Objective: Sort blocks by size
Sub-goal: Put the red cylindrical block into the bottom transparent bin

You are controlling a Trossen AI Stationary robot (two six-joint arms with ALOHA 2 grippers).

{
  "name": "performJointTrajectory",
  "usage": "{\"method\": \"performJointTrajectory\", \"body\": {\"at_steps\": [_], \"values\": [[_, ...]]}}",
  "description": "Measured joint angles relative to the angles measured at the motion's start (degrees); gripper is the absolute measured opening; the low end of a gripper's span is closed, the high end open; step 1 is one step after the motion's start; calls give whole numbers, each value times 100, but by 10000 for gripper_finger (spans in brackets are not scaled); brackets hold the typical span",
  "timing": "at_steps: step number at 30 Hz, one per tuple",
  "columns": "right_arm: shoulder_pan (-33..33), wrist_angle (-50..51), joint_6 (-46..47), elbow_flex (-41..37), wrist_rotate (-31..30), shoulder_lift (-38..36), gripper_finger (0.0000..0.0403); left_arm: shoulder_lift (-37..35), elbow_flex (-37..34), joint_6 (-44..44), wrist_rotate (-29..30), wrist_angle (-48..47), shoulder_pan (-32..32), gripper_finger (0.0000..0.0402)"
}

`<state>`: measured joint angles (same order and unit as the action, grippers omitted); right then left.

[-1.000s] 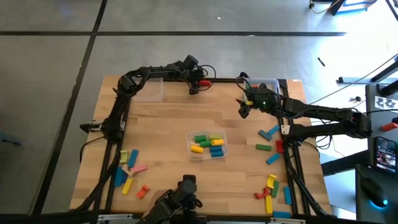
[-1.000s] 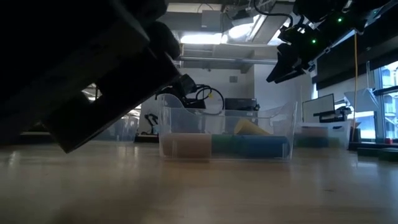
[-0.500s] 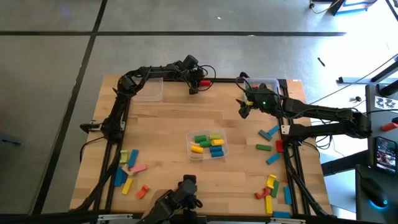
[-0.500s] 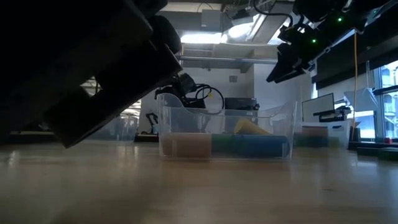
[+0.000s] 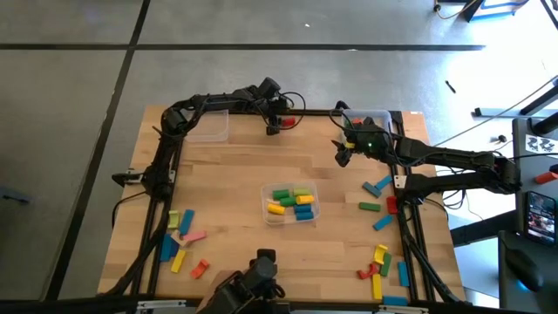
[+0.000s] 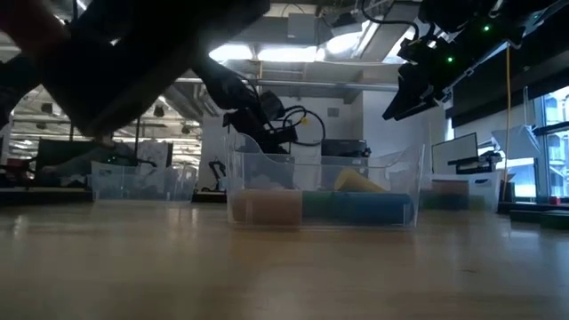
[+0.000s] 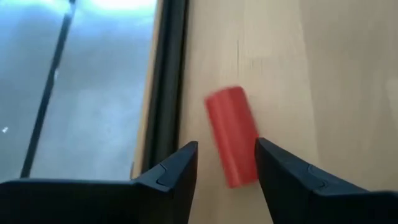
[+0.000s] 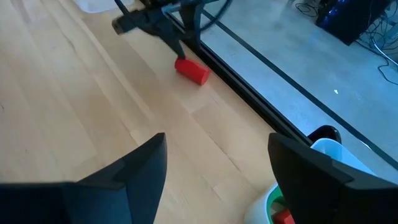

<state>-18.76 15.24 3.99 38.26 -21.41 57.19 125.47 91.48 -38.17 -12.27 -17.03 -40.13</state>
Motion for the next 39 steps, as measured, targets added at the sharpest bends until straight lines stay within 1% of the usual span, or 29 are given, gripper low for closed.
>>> {"method": "performJointTrajectory", "body": {"at_steps": [4, 9, 12, 15, 17, 19, 21, 24, 31, 36, 39], "values": [[0, -1, 0, 0, 0, 0, 270, -50, 2, -42, 44, -86, 121, 153], [0, 1, 6, 0, 0, 0, 270, -74, 2, 355, 46, -20, 216, 154], [0, 5, 7, 0, 0, 0, 270, -74, 2, 493, 59, -215, 243, 154], [0, 5, 9, 0, 0, 0, 270, -74, 2, 403, 30, -499, 276, 155], [0, 5, 11, 0, 0, 0, 270, -51, -13, 301, -128, -620, 314, 155], [0, 5, 13, 0, 0, 0, 270, -28, -19, 229, -469, -753, 338, 155], [0, 5, 17, 0, 0, 0, 270, 28, -19, 230, -585, -698, 389, 155], [0, 3, 20, 2, 2, 0, 270, 44, -22, 221, -582, -764, 420, 155], [0, 23, 20, 2, 20, 0, 270, 40, 13, 505, -546, -820, 457, 155], [0, 42, 21, 2, 415, 3, 270, -21, 13, 431, -341, -1030, 600, 155], [4, 40, 23, 2, 560, 43, 270, -124, 16, 479, -122, -985, 688, 155]]}}
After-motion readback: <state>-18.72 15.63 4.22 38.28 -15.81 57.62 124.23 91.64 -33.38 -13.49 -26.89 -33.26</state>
